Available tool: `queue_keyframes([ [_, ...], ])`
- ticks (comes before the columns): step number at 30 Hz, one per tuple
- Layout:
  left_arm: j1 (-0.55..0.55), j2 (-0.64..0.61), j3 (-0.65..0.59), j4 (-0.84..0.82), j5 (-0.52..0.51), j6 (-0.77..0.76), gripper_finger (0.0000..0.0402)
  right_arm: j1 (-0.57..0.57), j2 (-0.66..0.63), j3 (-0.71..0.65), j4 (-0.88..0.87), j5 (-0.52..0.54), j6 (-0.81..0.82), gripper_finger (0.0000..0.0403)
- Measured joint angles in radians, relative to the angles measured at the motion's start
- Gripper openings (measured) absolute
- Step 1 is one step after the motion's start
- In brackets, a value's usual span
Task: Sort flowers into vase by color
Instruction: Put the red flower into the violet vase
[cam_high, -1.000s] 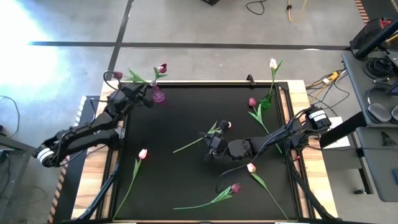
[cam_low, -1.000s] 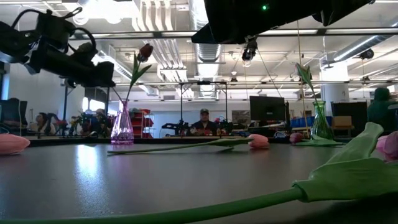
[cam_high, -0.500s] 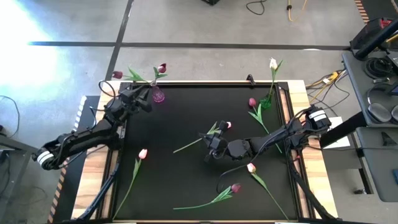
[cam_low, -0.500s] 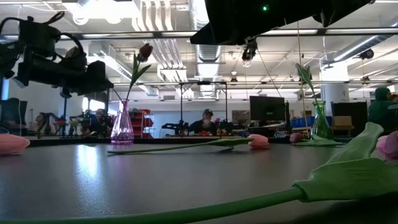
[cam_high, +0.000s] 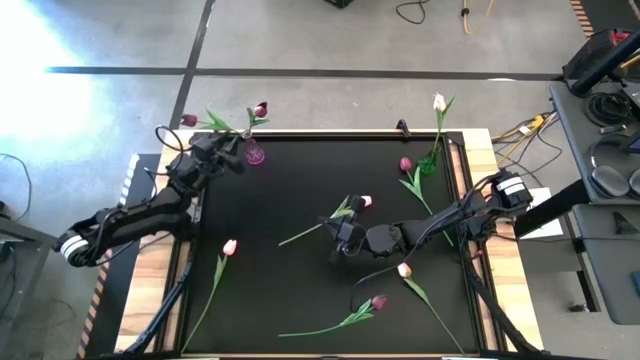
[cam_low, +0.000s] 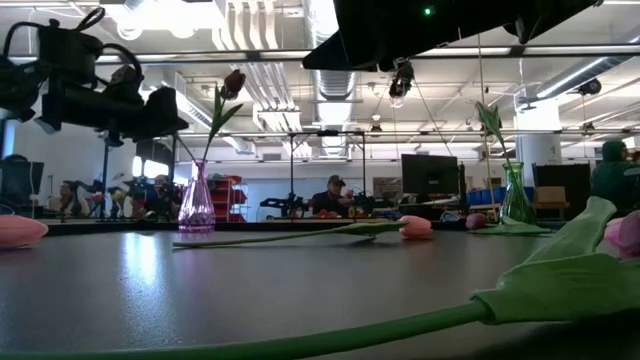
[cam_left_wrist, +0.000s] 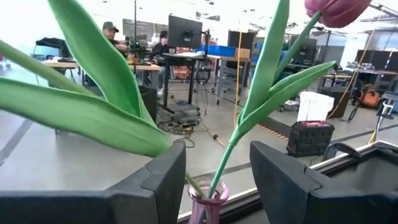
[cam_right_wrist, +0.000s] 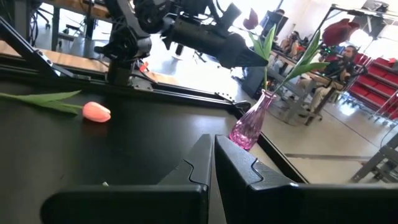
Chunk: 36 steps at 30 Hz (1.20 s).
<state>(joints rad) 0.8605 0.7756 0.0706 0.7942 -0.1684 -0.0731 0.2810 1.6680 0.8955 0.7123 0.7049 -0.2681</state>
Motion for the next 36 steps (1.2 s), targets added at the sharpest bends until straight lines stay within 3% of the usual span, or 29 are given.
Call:
queue_keyframes([
  [6, 0.001, 0.074, 0.047, -0.002, 0.002, 0.012, 0.0142, 0.000, 0.000, 0.000, 0.002, 0.000, 0.000, 0.0013],
  [13, 0.009, 0.196, 0.125, 0.005, -0.025, 0.030, 0.0070, 0.000, 0.000, 0.000, 0.002, 0.000, 0.000, 0.0013],
  [20, 0.027, 0.340, 0.154, 0.119, -0.024, 0.043, 0.0004, 0.000, 0.000, 0.000, 0.000, 0.000, 0.000, 0.0013],
  [31, 0.030, 0.534, 0.165, 0.236, 0.003, 0.028, 0.0003, 0.000, 0.000, 0.000, -0.001, 0.000, -0.004, 0.0013],
  [36, 0.024, 0.525, 0.161, 0.210, 0.028, 0.036, 0.0038, 0.000, 0.000, 0.000, -0.001, 0.001, -0.004, 0.0013],
])
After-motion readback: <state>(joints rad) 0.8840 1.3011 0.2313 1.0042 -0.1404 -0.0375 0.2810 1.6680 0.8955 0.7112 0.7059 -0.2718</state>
